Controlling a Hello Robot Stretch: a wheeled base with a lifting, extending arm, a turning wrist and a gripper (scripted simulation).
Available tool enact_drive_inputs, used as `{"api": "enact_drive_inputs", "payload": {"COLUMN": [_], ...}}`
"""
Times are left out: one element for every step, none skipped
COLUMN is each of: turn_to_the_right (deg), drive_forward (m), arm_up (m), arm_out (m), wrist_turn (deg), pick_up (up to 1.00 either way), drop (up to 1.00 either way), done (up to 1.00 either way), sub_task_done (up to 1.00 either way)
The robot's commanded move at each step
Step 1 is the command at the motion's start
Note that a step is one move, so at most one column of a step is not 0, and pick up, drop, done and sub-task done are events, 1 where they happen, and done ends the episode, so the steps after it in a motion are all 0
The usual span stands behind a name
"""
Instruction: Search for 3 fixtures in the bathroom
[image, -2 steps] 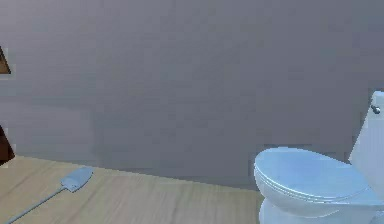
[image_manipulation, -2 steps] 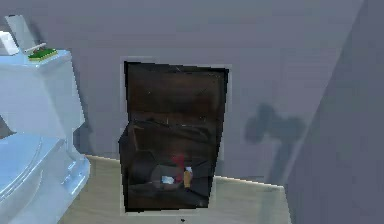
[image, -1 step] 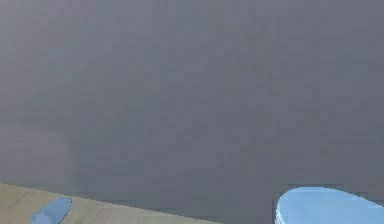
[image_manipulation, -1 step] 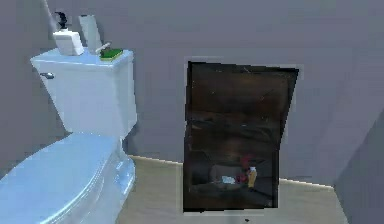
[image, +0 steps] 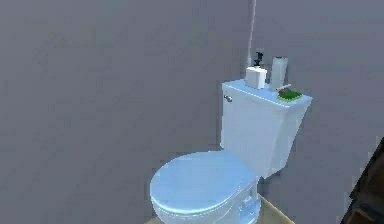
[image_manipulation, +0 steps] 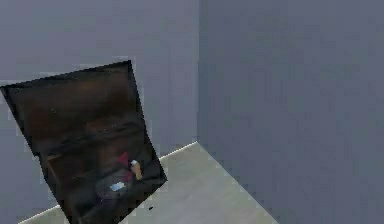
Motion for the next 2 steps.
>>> {"api": "enact_drive_inputs", "payload": {"turn_to_the_right": [0.0,-45.0], "drive_forward": [0.00,0.00], "arm_up": [0.00,0.00], "arm_out": [0.00,0.00], "wrist_turn": [0.0,0.0], "pick_up": [0.00,0.00], "drop": [0.00,0.00], "done": [0.00,0.00], "sub_task_done": [1.00,0.00]}}
